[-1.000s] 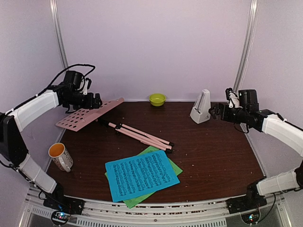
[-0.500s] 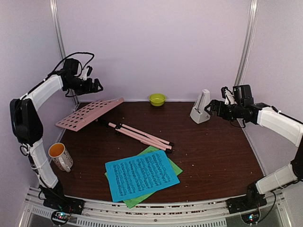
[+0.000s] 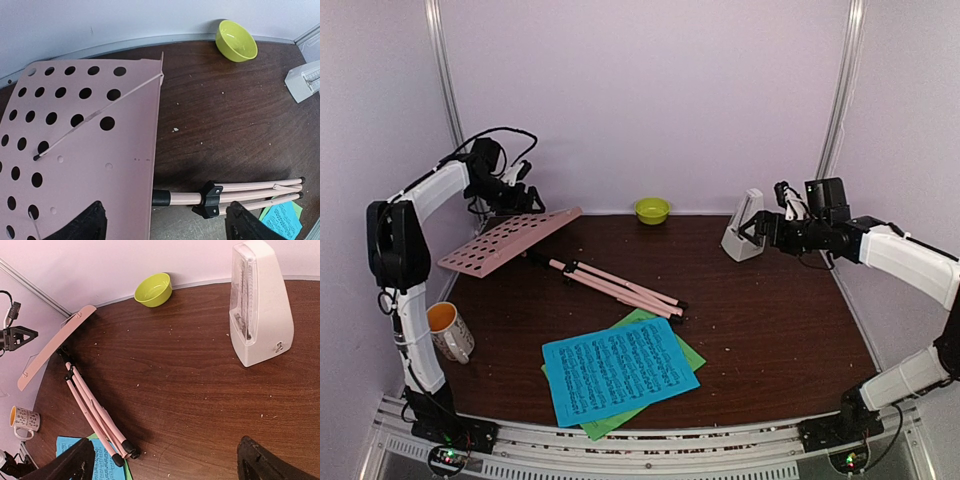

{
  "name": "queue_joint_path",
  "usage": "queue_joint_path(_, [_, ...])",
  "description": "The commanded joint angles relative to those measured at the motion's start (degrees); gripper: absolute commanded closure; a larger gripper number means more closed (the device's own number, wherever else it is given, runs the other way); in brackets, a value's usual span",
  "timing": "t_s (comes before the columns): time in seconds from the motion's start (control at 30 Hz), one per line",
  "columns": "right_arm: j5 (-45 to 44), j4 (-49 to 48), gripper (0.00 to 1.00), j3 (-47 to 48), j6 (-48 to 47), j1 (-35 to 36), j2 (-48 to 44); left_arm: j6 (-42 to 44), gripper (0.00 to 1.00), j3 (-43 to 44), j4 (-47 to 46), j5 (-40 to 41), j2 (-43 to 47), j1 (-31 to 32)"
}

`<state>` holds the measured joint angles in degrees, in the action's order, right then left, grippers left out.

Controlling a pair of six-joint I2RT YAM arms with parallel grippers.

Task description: Set up the instrument practice props

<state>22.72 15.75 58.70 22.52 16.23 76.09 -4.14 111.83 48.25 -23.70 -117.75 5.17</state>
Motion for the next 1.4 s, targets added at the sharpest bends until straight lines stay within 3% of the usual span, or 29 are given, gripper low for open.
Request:
queue_joint_path(0.0, [1.94,-2.53,0.0,1.51,1.01,0.94,0.0,2.47,0.19,-2.13,0.75,-1.78,-1.48,1.11])
queue_joint_path(0.6, [3.42,-5.12,0.0,1.51,1.73,1.39,2.11,3.83,0.45,-0.16,2.2,3.38,-7.19,4.45])
queue_joint_path(1.07, [4.28,-6.51,0.0,1.68,2.72,1.43,2.62,2.64,0.83,2.1,3.31,4.03,-7.14,4.55])
queue_joint_path(1.2, [4.14,-6.3,0.0,1.66,2.57,1.44,2.24,1.06,0.98,4.12,3.3,4.01,-7.14,4.67])
queue_joint_path(1.37, [3.78,-6.07,0.0,1.68,2.29,1.37,1.5,-0.17,1.0,6.87,3.96,4.11,-6.86,4.86])
